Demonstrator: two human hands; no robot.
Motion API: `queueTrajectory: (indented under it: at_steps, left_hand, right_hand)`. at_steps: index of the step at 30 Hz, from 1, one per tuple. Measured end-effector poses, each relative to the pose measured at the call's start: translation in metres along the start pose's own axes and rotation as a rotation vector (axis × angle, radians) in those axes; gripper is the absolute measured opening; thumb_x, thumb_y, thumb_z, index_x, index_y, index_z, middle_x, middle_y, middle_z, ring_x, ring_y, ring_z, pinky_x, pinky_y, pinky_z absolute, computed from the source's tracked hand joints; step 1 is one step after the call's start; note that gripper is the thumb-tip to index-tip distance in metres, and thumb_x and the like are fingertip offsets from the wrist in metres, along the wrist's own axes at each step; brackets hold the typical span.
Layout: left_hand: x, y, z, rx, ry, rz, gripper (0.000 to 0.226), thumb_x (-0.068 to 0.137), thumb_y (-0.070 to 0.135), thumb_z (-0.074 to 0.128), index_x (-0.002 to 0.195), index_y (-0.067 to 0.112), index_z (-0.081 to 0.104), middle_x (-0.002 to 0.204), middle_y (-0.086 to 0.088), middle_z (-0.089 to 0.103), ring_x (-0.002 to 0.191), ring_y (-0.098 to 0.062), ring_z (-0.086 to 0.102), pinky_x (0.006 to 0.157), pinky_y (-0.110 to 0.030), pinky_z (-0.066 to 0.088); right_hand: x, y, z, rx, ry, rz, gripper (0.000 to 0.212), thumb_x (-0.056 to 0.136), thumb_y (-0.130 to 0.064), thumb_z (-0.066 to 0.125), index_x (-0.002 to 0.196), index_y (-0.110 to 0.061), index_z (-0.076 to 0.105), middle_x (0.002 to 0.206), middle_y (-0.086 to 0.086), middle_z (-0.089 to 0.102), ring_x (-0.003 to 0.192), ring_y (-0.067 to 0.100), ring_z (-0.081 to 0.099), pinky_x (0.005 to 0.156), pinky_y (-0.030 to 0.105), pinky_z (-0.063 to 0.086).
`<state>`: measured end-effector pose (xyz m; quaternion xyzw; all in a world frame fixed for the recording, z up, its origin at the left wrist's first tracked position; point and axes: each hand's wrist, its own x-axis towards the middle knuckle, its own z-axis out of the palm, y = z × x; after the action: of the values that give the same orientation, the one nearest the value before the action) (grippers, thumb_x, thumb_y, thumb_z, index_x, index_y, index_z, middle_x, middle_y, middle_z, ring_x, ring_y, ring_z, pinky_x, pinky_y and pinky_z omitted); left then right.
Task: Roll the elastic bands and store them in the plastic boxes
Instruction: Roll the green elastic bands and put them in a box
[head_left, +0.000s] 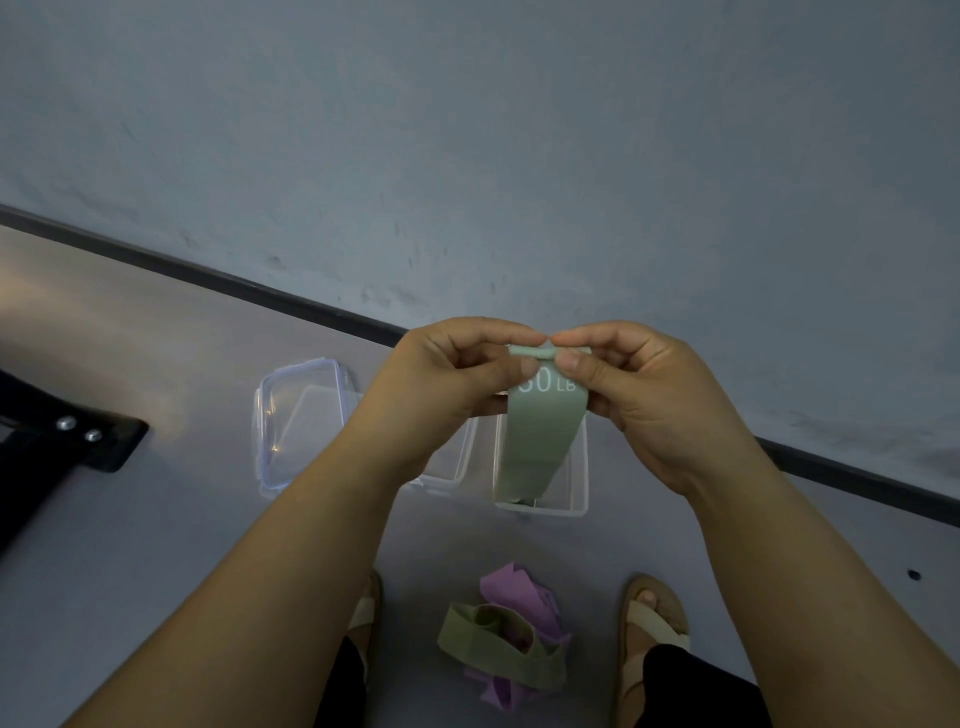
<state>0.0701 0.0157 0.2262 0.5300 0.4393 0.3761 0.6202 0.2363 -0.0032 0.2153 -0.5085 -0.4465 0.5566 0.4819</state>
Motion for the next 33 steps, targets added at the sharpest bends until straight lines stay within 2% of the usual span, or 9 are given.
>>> queueTrajectory:
  at_steps: [3, 6, 9, 15, 19, 21, 24, 28, 33]
  left_hand:
    - [-0.0004, -0.0007, -0.0001, 0.016, -0.017, -0.011, 0.019, 0.081, 0.000, 0.064, 0.083, 0.018, 0.070, 0.075, -0.002, 0.071, 0.074, -0.013, 0.067, 0.075, -0.034, 0.057]
    - [-0.0019, -0.0001, 0.0021, 0.053, 0.011, -0.014, 0.012, 0.067, 0.020, 0.073, 0.079, 0.020, 0.072, 0.080, -0.009, 0.069, 0.080, -0.021, 0.067, 0.082, -0.044, 0.055]
    - [-0.0011, -0.0003, 0.0034, 0.080, 0.051, -0.017, 0.007, 0.075, 0.011, 0.071, 0.082, 0.014, 0.071, 0.083, -0.015, 0.071, 0.082, -0.027, 0.067, 0.082, -0.047, 0.056]
    - [0.0008, -0.0033, 0.0047, 0.145, 0.107, 0.010, 0.015, 0.075, 0.006, 0.072, 0.082, 0.019, 0.070, 0.075, -0.004, 0.070, 0.070, -0.012, 0.066, 0.071, -0.031, 0.059]
    - [0.0014, -0.0034, 0.0024, 0.172, 0.116, 0.049, 0.017, 0.075, 0.006, 0.073, 0.080, 0.022, 0.070, 0.063, 0.010, 0.066, 0.064, -0.003, 0.064, 0.065, -0.019, 0.056]
    - [0.0010, -0.0025, 0.0024, 0.192, 0.105, 0.065, 0.018, 0.075, 0.005, 0.072, 0.079, 0.021, 0.069, 0.057, 0.015, 0.064, 0.060, 0.002, 0.062, 0.063, -0.015, 0.054]
    - [0.0006, -0.0025, 0.0030, 0.209, 0.094, 0.084, 0.020, 0.074, 0.002, 0.073, 0.077, 0.022, 0.069, 0.057, 0.018, 0.065, 0.059, 0.003, 0.061, 0.062, -0.013, 0.052]
    - [0.0003, -0.0027, 0.0032, 0.189, 0.091, 0.073, 0.020, 0.073, 0.002, 0.073, 0.078, 0.021, 0.070, 0.060, 0.013, 0.066, 0.061, 0.001, 0.063, 0.062, -0.013, 0.052]
    - [0.0010, -0.0048, 0.0034, 0.098, 0.075, -0.002, 0.020, 0.076, 0.004, 0.072, 0.089, 0.019, 0.070, 0.094, -0.021, 0.068, 0.084, -0.026, 0.069, 0.073, -0.028, 0.059]
  right_hand:
    - [-0.0010, -0.0003, -0.0001, -0.056, 0.022, -0.036, 0.012, 0.060, -0.026, 0.070, 0.072, -0.027, 0.074, 0.078, 0.003, 0.071, 0.077, 0.017, 0.068, 0.077, 0.033, 0.057]
    - [-0.0030, -0.0013, 0.0000, -0.107, 0.023, -0.074, 0.013, 0.064, -0.024, 0.069, 0.077, -0.025, 0.072, 0.079, 0.004, 0.072, 0.077, 0.016, 0.069, 0.074, 0.028, 0.058]
    - [-0.0032, -0.0008, 0.0001, -0.183, 0.011, -0.093, 0.012, 0.073, -0.015, 0.070, 0.080, -0.024, 0.070, 0.076, -0.004, 0.073, 0.075, 0.010, 0.069, 0.073, 0.023, 0.056]
    - [-0.0029, 0.0002, 0.0002, -0.207, 0.007, -0.052, 0.015, 0.079, -0.011, 0.068, 0.083, -0.025, 0.068, 0.082, 0.002, 0.071, 0.079, 0.015, 0.068, 0.078, 0.032, 0.058]
    - [-0.0035, -0.0002, 0.0020, -0.238, -0.008, -0.021, 0.027, 0.069, -0.039, 0.063, 0.093, -0.029, 0.064, 0.091, 0.015, 0.068, 0.085, 0.021, 0.068, 0.077, 0.031, 0.058]
    - [-0.0035, -0.0003, 0.0037, -0.246, 0.008, -0.025, 0.029, 0.067, -0.044, 0.061, 0.091, -0.029, 0.064, 0.087, 0.010, 0.070, 0.081, 0.017, 0.069, 0.074, 0.028, 0.058]
    - [-0.0028, 0.0005, 0.0056, -0.273, 0.027, -0.041, 0.012, 0.078, -0.033, 0.062, 0.084, -0.023, 0.067, 0.081, 0.002, 0.071, 0.075, 0.013, 0.068, 0.068, 0.023, 0.057]
    - [-0.0021, 0.0011, 0.0046, -0.274, 0.040, -0.067, 0.005, 0.078, -0.025, 0.065, 0.078, -0.021, 0.067, 0.076, 0.000, 0.071, 0.069, 0.010, 0.067, 0.064, 0.020, 0.055]
    - [-0.0022, 0.0025, 0.0031, -0.195, 0.046, -0.068, 0.014, 0.065, -0.031, 0.067, 0.077, -0.023, 0.068, 0.077, 0.004, 0.071, 0.072, 0.013, 0.068, 0.070, 0.025, 0.057]
